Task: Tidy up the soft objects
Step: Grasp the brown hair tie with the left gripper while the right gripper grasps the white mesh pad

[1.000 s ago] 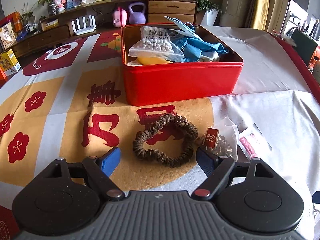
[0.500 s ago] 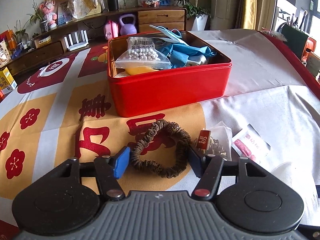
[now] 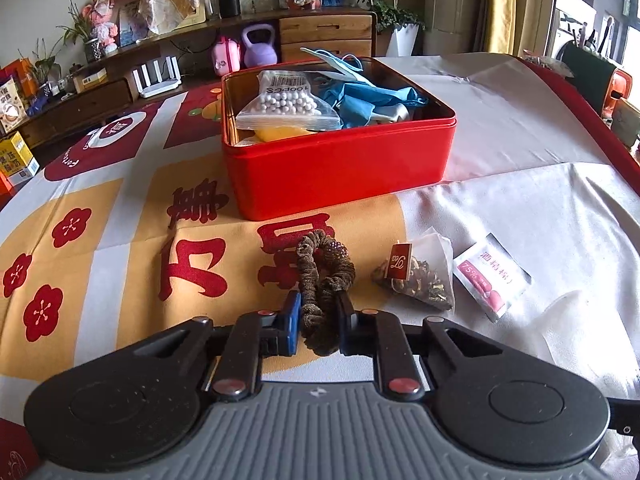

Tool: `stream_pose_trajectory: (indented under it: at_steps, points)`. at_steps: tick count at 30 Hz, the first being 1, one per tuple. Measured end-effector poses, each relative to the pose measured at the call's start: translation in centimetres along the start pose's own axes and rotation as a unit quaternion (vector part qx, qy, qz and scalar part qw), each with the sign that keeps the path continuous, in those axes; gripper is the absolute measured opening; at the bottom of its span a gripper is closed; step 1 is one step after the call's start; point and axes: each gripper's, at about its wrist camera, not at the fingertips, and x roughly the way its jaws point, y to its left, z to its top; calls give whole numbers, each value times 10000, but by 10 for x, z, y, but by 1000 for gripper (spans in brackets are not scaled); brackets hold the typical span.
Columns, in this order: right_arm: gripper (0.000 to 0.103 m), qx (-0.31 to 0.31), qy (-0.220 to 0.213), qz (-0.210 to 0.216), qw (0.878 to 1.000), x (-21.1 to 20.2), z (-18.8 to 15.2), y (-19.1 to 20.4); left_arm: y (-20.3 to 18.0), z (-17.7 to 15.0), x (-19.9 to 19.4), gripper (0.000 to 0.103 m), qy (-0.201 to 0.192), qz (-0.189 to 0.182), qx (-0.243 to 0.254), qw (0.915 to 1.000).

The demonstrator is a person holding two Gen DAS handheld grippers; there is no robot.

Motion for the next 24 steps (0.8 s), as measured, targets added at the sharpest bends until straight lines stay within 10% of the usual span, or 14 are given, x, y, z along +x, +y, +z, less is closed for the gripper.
stream_pose_trajectory:
  at_steps: [24]
  points:
    - [13, -74, -513, 277, 9983, -47, 15, 9, 19, -18, -73, 17, -93, -401, -705, 9967]
